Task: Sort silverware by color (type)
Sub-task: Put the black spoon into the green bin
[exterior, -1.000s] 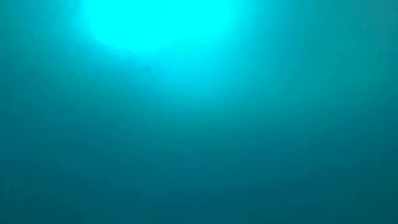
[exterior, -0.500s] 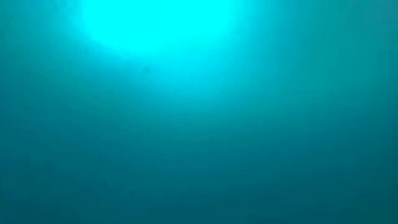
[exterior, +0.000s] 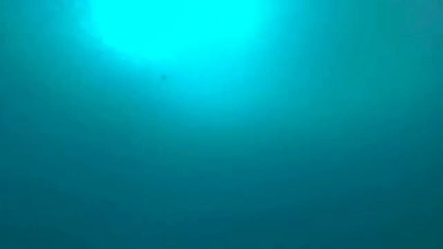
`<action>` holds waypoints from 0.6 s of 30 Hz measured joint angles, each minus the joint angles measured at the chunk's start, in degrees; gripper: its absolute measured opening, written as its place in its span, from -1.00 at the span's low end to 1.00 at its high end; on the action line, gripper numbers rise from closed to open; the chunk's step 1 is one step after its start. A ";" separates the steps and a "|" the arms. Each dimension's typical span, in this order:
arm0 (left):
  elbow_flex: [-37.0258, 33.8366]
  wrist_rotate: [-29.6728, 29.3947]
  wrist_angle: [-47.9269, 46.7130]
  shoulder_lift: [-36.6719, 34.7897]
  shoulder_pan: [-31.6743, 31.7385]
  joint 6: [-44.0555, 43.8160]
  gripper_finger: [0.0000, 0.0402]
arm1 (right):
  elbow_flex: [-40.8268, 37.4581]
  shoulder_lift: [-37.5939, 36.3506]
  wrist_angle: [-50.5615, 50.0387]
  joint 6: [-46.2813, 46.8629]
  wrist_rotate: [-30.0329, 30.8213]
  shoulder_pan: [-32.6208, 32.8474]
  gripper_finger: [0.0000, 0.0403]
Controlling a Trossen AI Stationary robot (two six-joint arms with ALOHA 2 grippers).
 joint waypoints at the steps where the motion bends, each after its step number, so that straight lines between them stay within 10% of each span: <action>1: 0.30 0.74 -0.46 -0.04 0.08 -0.04 -0.73 | 0.00 0.00 0.00 0.00 0.00 0.00 -0.61; 18: 5.39 9.26 -3.61 -2.93 0.27 -2.69 -0.99 | 0.00 0.00 -0.04 -0.11 -0.07 0.00 -0.61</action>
